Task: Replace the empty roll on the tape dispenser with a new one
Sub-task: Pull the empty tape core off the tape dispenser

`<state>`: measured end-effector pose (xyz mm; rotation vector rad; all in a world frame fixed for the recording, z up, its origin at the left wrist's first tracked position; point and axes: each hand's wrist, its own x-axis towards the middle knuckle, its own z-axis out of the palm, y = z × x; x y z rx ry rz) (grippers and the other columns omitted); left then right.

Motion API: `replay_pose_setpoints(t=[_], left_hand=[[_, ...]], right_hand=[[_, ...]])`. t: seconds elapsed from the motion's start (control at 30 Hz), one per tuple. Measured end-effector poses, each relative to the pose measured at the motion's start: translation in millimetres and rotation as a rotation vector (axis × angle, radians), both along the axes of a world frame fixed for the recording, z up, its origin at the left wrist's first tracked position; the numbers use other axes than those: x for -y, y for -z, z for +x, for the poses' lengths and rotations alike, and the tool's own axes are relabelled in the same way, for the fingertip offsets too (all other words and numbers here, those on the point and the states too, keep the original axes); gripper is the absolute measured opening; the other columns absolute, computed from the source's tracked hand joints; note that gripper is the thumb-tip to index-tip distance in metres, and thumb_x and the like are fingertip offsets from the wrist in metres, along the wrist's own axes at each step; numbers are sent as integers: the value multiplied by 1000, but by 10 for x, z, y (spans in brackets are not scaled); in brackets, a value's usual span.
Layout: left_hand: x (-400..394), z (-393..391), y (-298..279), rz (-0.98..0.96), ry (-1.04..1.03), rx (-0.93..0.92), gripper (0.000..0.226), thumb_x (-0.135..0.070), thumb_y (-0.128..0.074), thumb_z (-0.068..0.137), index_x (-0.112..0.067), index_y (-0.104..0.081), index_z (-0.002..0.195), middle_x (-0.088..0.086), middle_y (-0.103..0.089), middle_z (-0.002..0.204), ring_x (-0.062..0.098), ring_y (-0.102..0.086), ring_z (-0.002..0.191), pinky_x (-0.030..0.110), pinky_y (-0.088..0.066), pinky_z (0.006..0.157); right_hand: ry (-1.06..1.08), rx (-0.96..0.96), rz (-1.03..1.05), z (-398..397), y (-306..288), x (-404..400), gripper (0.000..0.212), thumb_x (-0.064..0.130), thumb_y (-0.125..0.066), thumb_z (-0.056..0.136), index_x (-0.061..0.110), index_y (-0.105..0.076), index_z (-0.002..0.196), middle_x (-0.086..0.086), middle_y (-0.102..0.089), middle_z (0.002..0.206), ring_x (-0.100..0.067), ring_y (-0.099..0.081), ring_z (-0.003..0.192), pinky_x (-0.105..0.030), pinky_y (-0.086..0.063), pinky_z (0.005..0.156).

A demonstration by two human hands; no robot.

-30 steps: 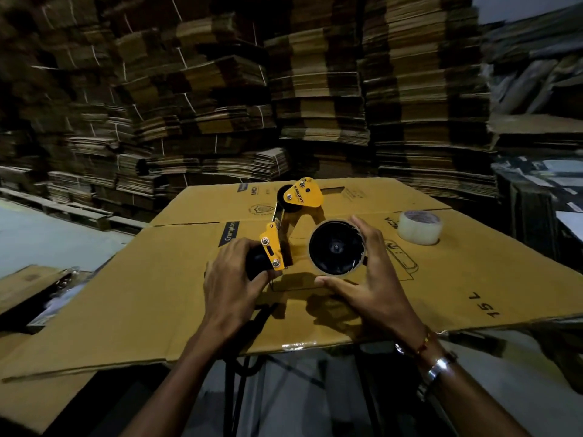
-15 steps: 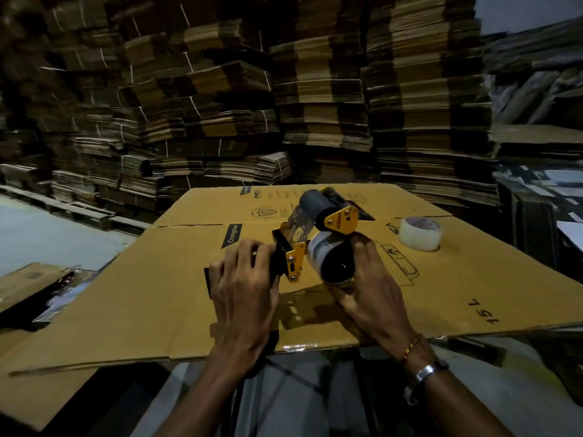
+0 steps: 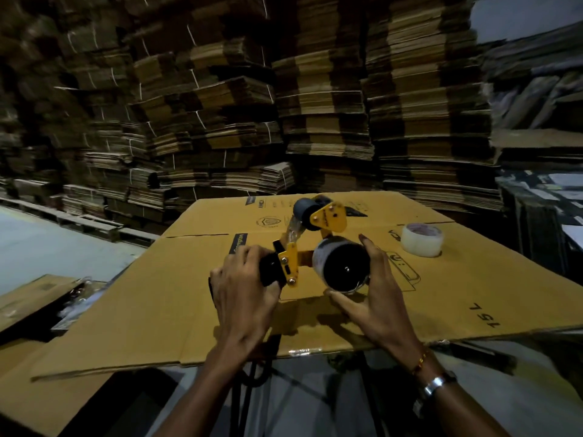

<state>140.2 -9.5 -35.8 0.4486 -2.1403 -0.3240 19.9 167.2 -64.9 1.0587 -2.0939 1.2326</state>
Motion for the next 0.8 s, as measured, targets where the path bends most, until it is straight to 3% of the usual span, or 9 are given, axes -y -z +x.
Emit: replay_pose_setpoints(t=[0.1,0.2,0.3,0.4,0.47,0.53,0.6,0.73,0.8], left_hand=[[93,-7,70,247,125,-3,40,-19,-83,71,-27,-59,103,-10,-63,104,16,-57,101,34,-32,85],[174,25,107,573,320,21,40,-26,-84,69,-33,-64,102,-11,-71,105,16,-67,103,48,-55,87],[184,61,75,826,479,47,39,-16,-87,71,-25,-68,105,-2,-74,103,23,-71,100,57,-60,80],[169,87,19,854,529,59,37,-8,-84,73,-16,-69,106,-5,-76,97,13,-72,92,49,-62,78],[163,105,-5,856,550,49,36,-6,-83,73,-14,-69,105,-7,-76,91,5,-71,88,28,-61,71],[150,126,-17,849,565,43,33,-1,-81,74,-12,-69,103,-6,-75,88,-5,-68,79,9,-51,59],[158,132,-20,856,575,52,32,-1,-81,74,-12,-70,102,-5,-75,90,-5,-68,79,10,-50,57],[191,153,-22,854,582,76,34,-5,-83,72,-14,-71,103,-7,-76,97,5,-70,90,29,-54,78],[183,158,-30,862,591,86,30,-2,-81,74,-12,-72,101,-1,-76,96,5,-72,87,27,-58,68]], right_hand=[[-41,32,-58,45,-35,-12,107,44,-84,71,31,-15,152,15,-31,144,5,-34,128,-24,-42,103],[-92,74,-119,107,-102,-31,105,57,-75,69,28,-19,153,17,-32,148,14,-33,132,-24,-41,109],[-125,79,-158,162,-173,-37,104,62,-75,70,20,-29,153,8,-38,152,0,-38,138,-32,-46,110],[-146,30,-175,193,-221,-26,94,53,-76,73,16,-37,150,4,-44,149,-9,-43,137,-40,-50,105],[-154,10,-176,201,-241,-28,92,52,-76,74,16,-38,149,4,-45,148,-10,-43,137,-42,-50,104],[-154,-10,-169,202,-256,-35,92,54,-76,74,15,-39,149,4,-45,147,-11,-44,136,-42,-50,104],[-153,-20,-162,202,-263,-38,92,58,-74,74,15,-40,148,3,-46,146,-11,-44,136,-41,-50,104],[-149,-16,-155,196,-251,-55,91,61,-73,73,19,-40,147,4,-48,145,-9,-46,134,-38,-50,105],[-148,-8,-153,191,-243,-70,89,59,-75,72,25,-39,146,5,-49,143,-7,-47,133,-35,-51,103]])
